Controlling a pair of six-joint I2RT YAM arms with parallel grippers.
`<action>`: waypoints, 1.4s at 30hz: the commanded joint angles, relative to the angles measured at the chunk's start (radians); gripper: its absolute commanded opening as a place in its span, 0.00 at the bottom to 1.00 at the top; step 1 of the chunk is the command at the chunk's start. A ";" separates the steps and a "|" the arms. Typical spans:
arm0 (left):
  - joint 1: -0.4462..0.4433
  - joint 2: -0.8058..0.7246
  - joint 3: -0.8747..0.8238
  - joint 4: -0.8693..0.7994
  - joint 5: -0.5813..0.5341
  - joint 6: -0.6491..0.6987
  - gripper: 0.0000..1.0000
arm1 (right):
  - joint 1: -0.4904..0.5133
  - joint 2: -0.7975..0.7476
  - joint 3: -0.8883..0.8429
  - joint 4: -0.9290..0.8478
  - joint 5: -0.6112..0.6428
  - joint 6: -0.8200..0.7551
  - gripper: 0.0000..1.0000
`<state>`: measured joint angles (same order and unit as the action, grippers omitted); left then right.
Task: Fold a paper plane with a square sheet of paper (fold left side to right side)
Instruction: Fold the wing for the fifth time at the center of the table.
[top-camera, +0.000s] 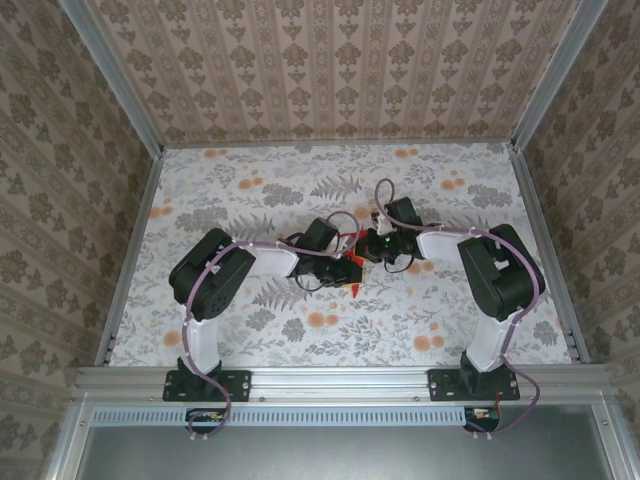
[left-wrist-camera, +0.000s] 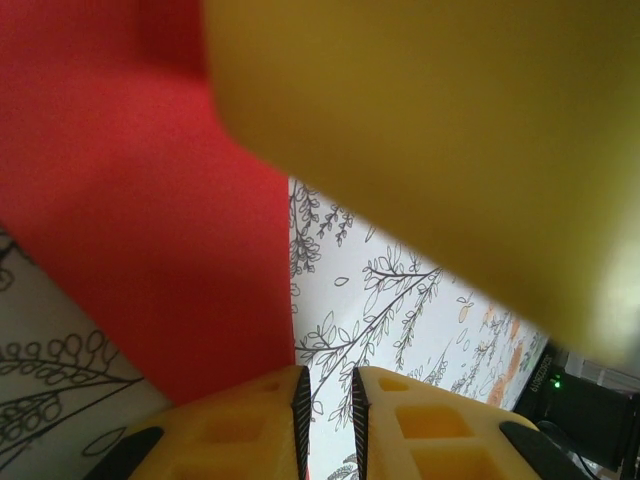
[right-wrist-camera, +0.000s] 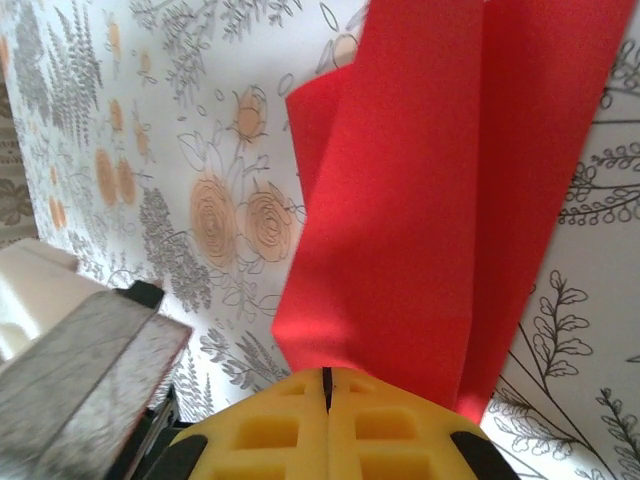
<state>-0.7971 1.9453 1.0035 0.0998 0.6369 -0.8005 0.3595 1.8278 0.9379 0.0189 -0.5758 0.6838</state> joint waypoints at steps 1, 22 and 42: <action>-0.017 0.018 -0.028 -0.115 -0.036 0.010 0.22 | 0.003 0.031 0.048 -0.044 0.036 -0.034 0.02; -0.016 0.021 -0.031 -0.123 -0.029 0.016 0.22 | -0.015 0.118 0.169 -0.234 0.224 -0.157 0.02; -0.017 0.027 -0.036 -0.117 -0.025 0.011 0.22 | -0.087 0.199 0.316 -0.259 0.213 -0.185 0.02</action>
<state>-0.7979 1.9438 1.0035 0.0975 0.6308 -0.8005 0.3061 1.9915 1.2102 -0.2600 -0.4419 0.5247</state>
